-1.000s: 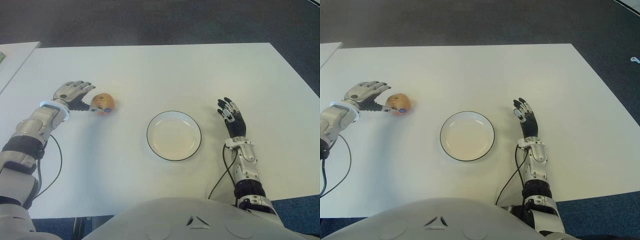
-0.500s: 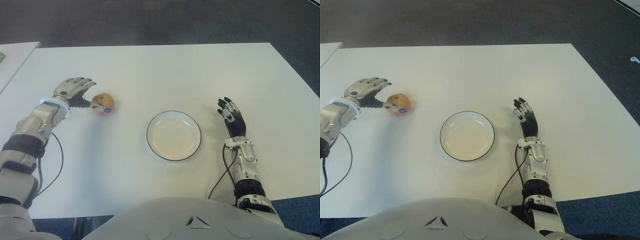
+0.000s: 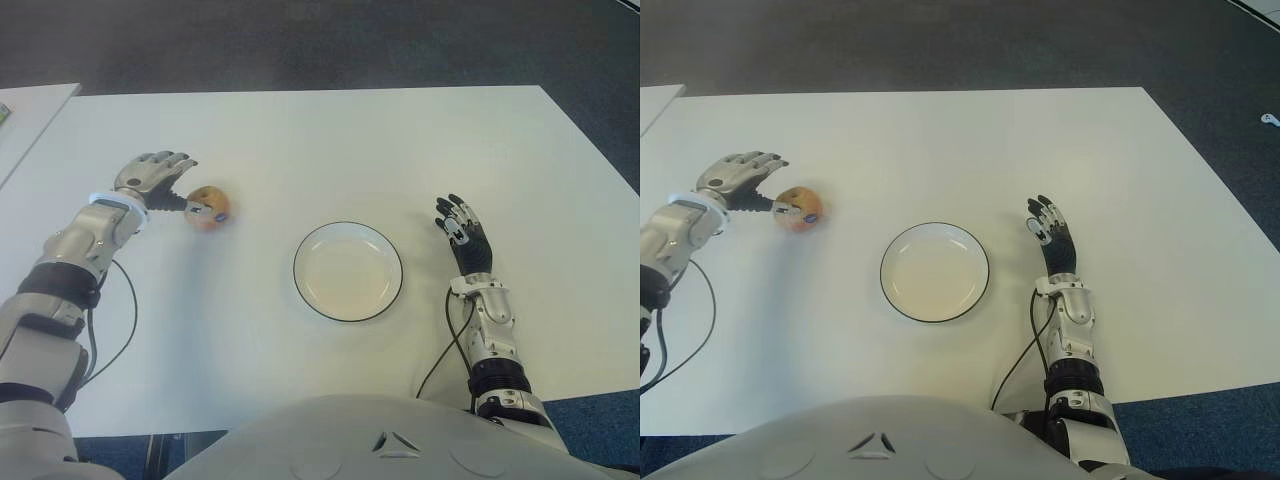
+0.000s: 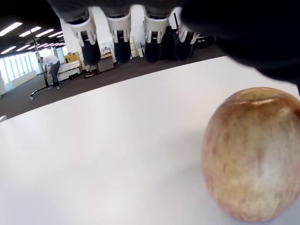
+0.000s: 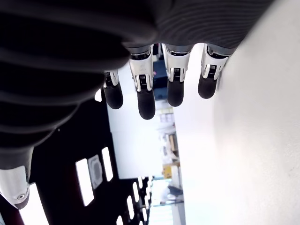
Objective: Put the apples into the plate.
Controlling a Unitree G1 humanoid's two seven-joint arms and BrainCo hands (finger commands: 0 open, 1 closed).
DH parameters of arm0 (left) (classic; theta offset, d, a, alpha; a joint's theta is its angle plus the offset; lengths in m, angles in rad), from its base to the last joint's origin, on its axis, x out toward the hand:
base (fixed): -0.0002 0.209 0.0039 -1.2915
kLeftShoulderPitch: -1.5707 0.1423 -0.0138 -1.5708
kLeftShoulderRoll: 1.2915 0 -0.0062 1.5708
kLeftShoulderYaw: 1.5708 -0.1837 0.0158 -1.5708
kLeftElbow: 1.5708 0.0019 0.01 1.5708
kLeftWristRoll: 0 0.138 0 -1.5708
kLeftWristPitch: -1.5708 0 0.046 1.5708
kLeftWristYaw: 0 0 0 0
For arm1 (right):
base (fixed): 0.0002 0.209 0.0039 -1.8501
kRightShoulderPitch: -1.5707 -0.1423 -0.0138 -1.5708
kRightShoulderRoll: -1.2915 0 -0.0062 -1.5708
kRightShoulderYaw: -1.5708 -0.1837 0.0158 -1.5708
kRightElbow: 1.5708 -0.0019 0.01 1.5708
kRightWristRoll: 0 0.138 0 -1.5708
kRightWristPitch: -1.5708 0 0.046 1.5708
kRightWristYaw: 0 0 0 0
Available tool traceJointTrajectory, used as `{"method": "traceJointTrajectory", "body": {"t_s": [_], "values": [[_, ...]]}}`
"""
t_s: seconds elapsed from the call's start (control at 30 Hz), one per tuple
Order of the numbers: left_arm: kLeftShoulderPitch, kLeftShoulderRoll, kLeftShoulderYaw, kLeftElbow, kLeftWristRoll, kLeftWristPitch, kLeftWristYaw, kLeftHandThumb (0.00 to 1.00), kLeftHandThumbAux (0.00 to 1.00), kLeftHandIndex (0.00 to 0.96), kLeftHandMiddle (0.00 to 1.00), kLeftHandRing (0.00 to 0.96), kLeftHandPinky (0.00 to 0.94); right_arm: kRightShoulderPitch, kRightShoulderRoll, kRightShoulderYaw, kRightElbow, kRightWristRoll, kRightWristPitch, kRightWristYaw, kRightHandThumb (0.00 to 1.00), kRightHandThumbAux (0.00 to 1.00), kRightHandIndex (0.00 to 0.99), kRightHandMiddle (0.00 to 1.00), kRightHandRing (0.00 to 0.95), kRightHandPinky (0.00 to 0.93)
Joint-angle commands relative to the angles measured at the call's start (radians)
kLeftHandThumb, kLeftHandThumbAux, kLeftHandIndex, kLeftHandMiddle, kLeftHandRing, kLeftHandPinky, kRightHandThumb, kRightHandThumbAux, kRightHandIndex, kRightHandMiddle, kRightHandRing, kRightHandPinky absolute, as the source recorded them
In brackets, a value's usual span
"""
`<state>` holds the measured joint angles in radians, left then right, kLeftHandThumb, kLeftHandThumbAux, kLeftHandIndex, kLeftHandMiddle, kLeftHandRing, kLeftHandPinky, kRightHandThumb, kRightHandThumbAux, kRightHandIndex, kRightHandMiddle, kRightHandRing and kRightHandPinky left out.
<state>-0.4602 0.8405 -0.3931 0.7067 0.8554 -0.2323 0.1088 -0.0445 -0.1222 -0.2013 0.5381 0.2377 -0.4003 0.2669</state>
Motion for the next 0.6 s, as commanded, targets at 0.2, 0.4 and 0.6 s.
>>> {"method": "traceJointTrajectory", "body": {"t_s": [0.2, 0.4, 0.6], "values": [[0.005, -0.029, -0.006, -0.029, -0.005, 0.022, -0.019, 0.264, 0.278, 0.000, 0.000, 0.000, 0.016, 0.100, 0.029, 0.005, 0.084, -0.008, 0.056, -0.003, 0.287, 0.526, 0.130, 0.193, 0.101, 0.010], [0.002, -0.033, -0.012, -0.037, -0.003, 0.026, -0.031, 0.252, 0.279, 0.000, 0.000, 0.000, 0.006, 0.107, 0.028, 0.011, 0.077, -0.015, 0.051, -0.005, 0.271, 0.523, 0.126, 0.192, 0.099, 0.004], [0.003, -0.049, -0.013, -0.056, -0.010, 0.046, -0.057, 0.242, 0.275, 0.000, 0.000, 0.000, 0.008, 0.111, 0.030, 0.009, 0.071, -0.004, 0.056, 0.005, 0.277, 0.523, 0.125, 0.192, 0.102, 0.022]]}}
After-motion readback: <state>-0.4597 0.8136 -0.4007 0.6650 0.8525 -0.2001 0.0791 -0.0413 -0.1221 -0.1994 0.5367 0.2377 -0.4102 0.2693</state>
